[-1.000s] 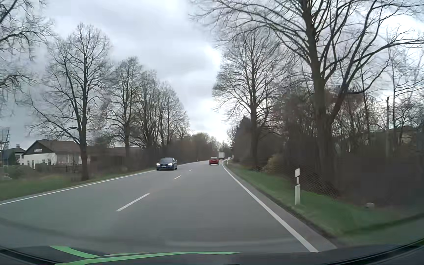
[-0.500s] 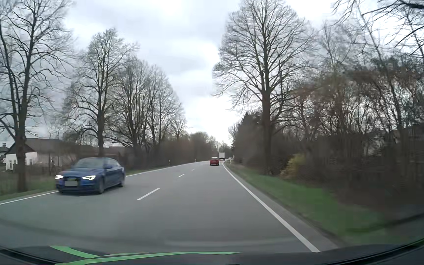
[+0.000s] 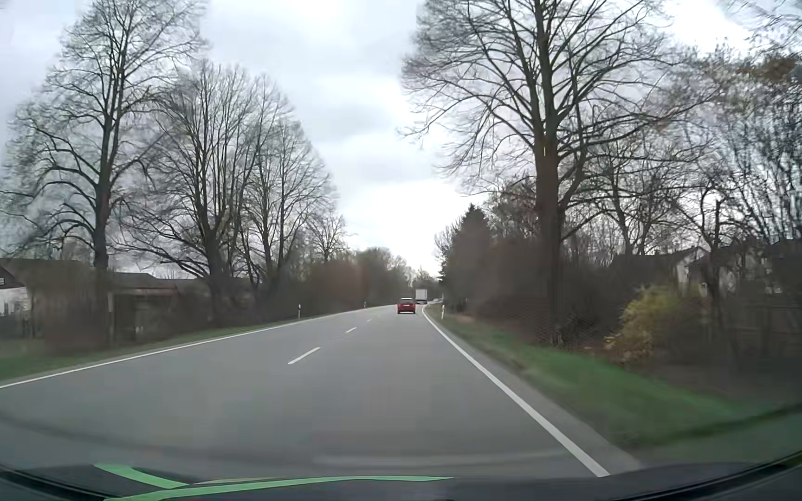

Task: Follow the waypoints while adhering to traffic rules and regulations

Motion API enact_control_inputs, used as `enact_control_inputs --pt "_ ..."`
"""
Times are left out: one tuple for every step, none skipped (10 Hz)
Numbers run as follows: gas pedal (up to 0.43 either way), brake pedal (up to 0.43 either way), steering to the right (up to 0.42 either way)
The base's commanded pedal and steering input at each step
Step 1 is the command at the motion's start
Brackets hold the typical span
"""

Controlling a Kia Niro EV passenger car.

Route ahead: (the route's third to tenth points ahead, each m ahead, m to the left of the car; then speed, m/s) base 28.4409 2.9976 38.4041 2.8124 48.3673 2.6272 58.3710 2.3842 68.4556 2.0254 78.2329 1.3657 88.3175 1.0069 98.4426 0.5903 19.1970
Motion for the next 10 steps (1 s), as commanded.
enact_control_inputs --pt "0.157 0.000 0.002" --pt "0.157 0.000 0.002" --pt "0.157 0.000 0.002" --pt "0.157 0.000 0.002" --pt "0.157 0.000 0.002" --pt "0.157 0.000 0.002" --pt "0.157 0.000 0.003" --pt "0.157 0.000 0.003" --pt "0.157 0.000 0.003" --pt "0.157 0.000 0.003"
